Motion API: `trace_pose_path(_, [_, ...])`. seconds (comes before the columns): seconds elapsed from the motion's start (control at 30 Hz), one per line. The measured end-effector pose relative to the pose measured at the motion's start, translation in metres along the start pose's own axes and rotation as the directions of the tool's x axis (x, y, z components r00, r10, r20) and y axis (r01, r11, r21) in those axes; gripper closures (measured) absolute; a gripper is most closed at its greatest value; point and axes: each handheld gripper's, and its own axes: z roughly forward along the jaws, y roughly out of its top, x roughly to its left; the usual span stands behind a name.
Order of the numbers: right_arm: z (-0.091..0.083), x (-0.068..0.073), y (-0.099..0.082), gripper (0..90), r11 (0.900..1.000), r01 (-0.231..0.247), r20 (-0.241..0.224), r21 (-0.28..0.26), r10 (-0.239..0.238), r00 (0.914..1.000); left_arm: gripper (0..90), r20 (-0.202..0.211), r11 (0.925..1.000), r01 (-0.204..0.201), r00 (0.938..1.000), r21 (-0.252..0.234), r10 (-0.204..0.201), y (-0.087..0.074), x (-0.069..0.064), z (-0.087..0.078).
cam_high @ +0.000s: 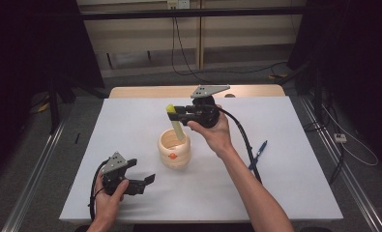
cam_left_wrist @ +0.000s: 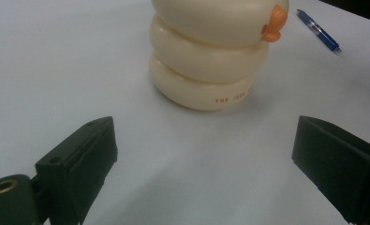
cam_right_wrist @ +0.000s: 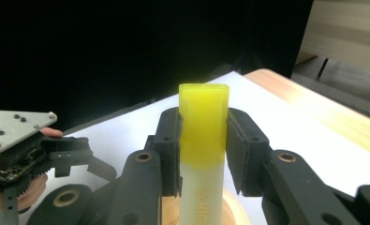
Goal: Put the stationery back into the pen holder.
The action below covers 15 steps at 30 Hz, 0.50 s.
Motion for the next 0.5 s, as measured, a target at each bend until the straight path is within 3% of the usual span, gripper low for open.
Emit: trace_pose_path(0.5, [0.021,-0.008,-0.025,67.9,0.9991,-0.024,0.012,0.034,0.024,0.9996,6.8,0.005,1.0000,0.001,1.0000,-0.003,-0.001,0.000,0.000,0.000])
